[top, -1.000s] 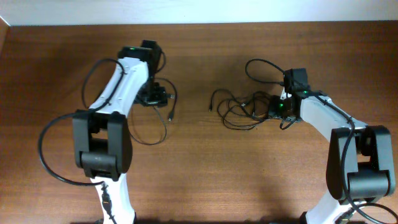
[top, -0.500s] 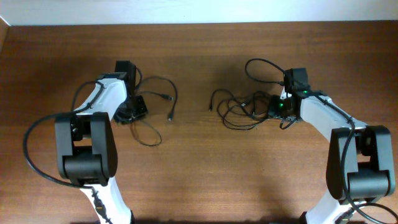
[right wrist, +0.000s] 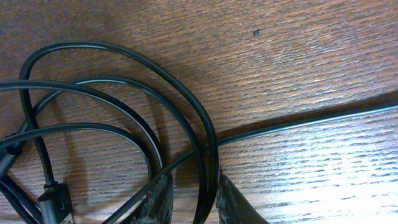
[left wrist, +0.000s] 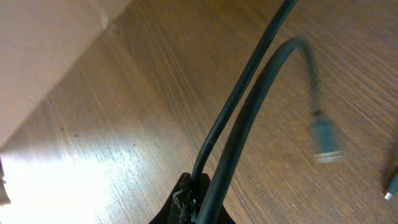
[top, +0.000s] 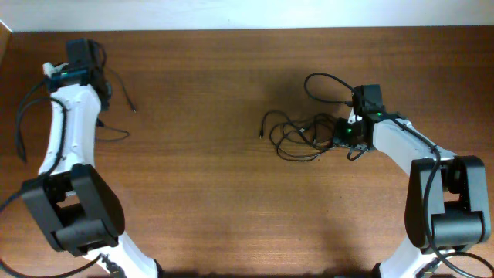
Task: Untangle cables
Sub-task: 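Drag the single cable further left with the left gripper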
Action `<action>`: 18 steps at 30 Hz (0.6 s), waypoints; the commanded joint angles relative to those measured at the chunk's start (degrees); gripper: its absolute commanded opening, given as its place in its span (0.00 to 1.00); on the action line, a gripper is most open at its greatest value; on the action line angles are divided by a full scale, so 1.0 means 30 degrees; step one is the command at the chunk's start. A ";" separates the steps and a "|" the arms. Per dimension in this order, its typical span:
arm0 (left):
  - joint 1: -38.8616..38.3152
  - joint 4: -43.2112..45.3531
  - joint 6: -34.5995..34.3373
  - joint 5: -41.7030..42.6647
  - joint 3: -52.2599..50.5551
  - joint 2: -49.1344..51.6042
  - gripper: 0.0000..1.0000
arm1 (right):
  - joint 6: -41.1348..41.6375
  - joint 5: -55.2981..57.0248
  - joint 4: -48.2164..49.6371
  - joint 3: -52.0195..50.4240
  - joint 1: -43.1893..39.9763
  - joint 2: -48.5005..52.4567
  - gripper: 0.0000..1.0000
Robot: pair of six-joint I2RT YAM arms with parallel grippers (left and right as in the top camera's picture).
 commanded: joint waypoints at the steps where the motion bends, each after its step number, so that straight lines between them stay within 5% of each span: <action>1: 0.0954 -0.0044 -0.0423 0.2754 -0.0131 -0.0321 0.01 | -0.0029 0.0007 -0.0095 -0.0444 0.0051 0.0532 0.24; 15: 0.1384 0.0051 -0.0335 0.2907 -0.0619 0.3118 0.07 | -0.0029 0.0015 -0.0146 -0.0444 0.0051 0.0539 0.24; 17: 0.1581 -0.0080 -0.0335 0.2929 -0.0619 0.3184 0.20 | -0.0029 0.0015 -0.0146 -0.0444 0.0051 0.0539 0.24; 18: 0.1683 -0.0182 -0.0197 0.2922 -0.0619 0.3184 0.38 | -0.0029 0.0015 -0.0146 -0.0444 0.0051 0.0539 0.24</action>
